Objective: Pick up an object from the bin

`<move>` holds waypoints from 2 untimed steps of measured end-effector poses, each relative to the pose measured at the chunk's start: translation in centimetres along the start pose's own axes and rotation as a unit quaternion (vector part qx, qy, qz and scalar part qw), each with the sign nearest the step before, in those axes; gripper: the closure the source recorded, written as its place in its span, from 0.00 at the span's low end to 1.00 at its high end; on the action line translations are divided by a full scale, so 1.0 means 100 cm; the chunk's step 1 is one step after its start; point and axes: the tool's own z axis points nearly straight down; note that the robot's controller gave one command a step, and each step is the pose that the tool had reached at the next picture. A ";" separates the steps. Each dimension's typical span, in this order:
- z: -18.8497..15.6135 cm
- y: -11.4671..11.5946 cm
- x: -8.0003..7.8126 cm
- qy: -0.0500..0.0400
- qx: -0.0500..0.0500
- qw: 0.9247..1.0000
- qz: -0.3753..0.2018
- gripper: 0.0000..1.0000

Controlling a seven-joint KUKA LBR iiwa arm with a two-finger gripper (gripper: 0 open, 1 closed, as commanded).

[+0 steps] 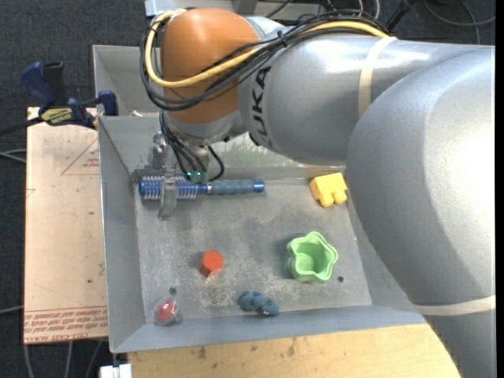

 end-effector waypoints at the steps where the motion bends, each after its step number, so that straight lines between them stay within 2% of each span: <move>1: 0.083 -0.029 -0.015 -0.001 0.000 0.997 0.075 0.00; 2: 0.079 -0.028 -0.016 -0.004 -0.001 0.997 0.076 1.00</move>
Offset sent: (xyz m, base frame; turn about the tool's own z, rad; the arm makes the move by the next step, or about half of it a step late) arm 0.0150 -0.0281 -0.0794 0.1514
